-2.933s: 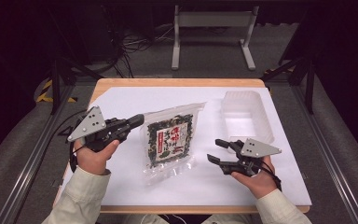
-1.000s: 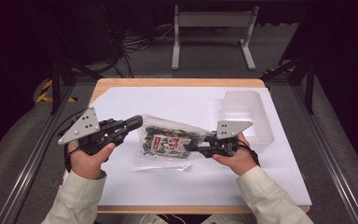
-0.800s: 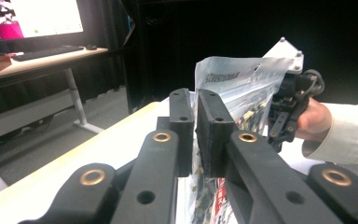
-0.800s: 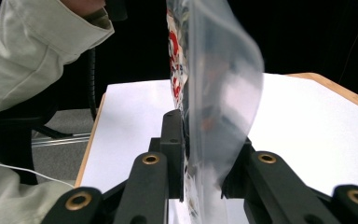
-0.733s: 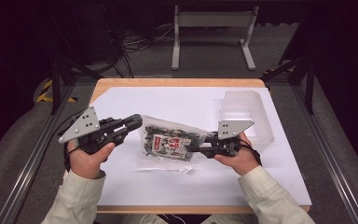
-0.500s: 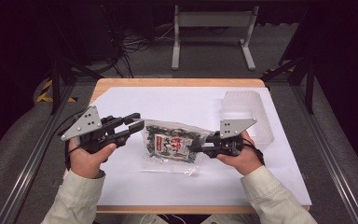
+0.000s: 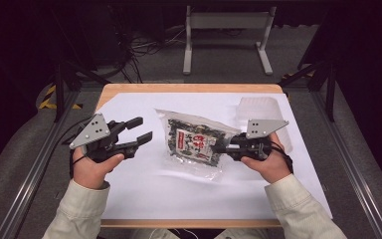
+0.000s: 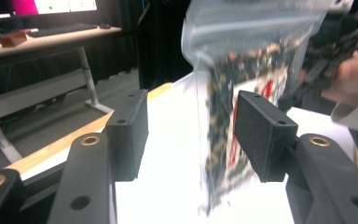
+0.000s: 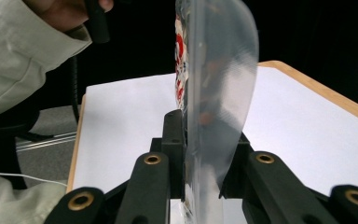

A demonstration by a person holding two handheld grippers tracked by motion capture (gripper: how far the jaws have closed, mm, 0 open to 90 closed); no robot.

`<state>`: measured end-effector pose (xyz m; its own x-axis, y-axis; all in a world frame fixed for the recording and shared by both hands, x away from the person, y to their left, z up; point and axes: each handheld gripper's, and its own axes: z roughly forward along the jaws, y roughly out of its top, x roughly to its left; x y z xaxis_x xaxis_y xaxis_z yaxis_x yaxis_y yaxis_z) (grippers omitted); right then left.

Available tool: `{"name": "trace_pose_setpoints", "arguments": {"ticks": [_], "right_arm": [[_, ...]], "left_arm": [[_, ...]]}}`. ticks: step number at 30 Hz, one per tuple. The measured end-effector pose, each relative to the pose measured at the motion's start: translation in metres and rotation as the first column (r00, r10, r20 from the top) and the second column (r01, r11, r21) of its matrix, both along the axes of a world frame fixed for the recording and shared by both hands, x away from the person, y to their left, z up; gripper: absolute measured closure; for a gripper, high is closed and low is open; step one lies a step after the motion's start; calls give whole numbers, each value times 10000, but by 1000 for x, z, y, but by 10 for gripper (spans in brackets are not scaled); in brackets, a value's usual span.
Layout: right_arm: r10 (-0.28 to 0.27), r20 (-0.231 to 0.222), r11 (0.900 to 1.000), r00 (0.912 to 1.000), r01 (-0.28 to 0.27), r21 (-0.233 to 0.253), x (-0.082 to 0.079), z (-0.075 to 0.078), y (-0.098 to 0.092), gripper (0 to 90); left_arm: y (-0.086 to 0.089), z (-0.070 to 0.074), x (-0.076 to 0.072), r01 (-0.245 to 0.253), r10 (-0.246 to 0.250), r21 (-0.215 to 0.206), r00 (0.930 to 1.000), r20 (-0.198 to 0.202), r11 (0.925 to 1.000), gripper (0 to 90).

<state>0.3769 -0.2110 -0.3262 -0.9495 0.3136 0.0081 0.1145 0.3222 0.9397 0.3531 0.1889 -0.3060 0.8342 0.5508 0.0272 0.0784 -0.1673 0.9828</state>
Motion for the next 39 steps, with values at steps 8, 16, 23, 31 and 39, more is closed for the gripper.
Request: {"name": "trace_pose_setpoints", "arguments": {"ticks": [8, 16, 23, 31, 39], "right_arm": [[-885, -183, 9961, 9959, 885, -4, 3, 11, -15, 769], [-1546, -331, 9880, 9874, 1547, 21, 6, 21, -28, 769], [-2109, -625, 9773, 9755, 2119, 90, 10, 26, -40, 768], [-2738, -600, 9616, 9599, 2745, 28, 16, 38, -54, 768], [-3345, -431, 9423, 9414, 3348, 13, 22, 45, -71, 768]], "left_arm": [[9, -20, 8, 9, -12, -197, 9999, -138, 9998, 386], [17, -43, 17, -132, 119, -379, 9994, -323, 9992, 288], [25, -62, 18, -356, 341, -231, 9976, -597, 9991, 257], [29, -83, 21, -605, 610, 76, 9935, -961, 9981, 258], [33, -96, 25, -604, 604, 35, 9923, -1078, 9982, 242]]}}
